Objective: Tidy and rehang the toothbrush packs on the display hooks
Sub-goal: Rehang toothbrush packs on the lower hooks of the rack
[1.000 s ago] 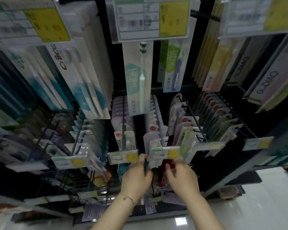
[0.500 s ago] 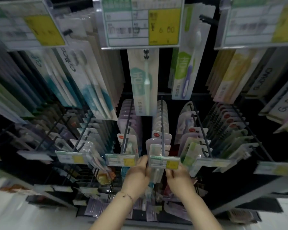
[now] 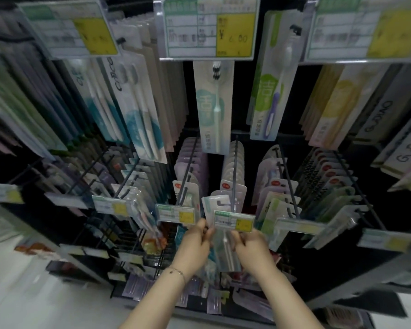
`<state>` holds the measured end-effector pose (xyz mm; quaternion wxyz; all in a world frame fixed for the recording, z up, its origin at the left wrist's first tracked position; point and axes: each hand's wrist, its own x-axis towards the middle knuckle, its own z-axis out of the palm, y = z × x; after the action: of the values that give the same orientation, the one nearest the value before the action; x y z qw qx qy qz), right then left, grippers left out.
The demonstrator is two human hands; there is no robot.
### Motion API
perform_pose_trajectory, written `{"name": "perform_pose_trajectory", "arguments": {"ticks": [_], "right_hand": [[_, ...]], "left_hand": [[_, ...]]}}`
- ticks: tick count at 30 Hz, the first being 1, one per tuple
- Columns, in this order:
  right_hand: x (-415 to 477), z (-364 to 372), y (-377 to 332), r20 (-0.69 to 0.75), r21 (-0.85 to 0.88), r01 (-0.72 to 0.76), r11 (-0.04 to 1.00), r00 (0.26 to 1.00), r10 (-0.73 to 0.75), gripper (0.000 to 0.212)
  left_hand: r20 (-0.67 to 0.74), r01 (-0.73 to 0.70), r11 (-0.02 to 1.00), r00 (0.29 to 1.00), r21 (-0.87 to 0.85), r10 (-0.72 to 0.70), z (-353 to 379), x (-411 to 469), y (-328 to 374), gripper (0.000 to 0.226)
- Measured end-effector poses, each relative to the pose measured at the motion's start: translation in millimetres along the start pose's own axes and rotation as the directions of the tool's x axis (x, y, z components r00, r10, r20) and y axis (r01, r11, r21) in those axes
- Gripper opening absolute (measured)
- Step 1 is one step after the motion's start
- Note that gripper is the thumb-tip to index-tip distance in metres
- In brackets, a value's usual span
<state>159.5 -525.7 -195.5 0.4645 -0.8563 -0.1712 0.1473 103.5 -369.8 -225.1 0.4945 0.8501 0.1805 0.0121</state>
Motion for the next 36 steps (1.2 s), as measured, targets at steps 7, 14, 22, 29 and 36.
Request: {"name": "perform_pose_trajectory", "arguments": {"ticks": [7, 14, 22, 29, 36], "right_hand": [[-9.7, 14.8, 0.9, 0.055, -0.043, 0.044, 0.998, 0.998, -0.042, 0.020], [-22.7, 39.4, 1.8, 0.076, -0.043, 0.021, 0.999, 0.997, -0.018, 0.015], [-42.7, 60.5, -12.7, 0.002, -0.003, -0.006, 1.000, 1.000, 0.006, 0.010], [-61.7, 67.5, -18.8, -0.068, 0.098, -0.016, 0.995, 0.997, 0.023, 0.007], [-77.8, 59.9, -33.5, -0.152, 0.207, 0.010, 0.978, 0.988, 0.022, 0.012]], "left_hand": [[-0.025, -0.024, 1.000, 0.999, 0.010, 0.024, -6.9, -21.4, -14.4, 0.013], [-0.027, -0.062, 0.998, 0.998, -0.010, 0.061, -23.4, -41.5, -28.9, 0.016], [0.015, -0.129, 0.992, 0.992, 0.009, 0.129, -49.3, -60.8, -34.8, 0.014], [0.054, -0.173, 0.985, 0.984, 0.021, 0.171, -62.9, -73.8, -30.0, 0.011], [0.063, -0.254, 0.967, 0.965, 0.005, 0.253, -71.1, -86.5, -9.3, 0.012]]}}
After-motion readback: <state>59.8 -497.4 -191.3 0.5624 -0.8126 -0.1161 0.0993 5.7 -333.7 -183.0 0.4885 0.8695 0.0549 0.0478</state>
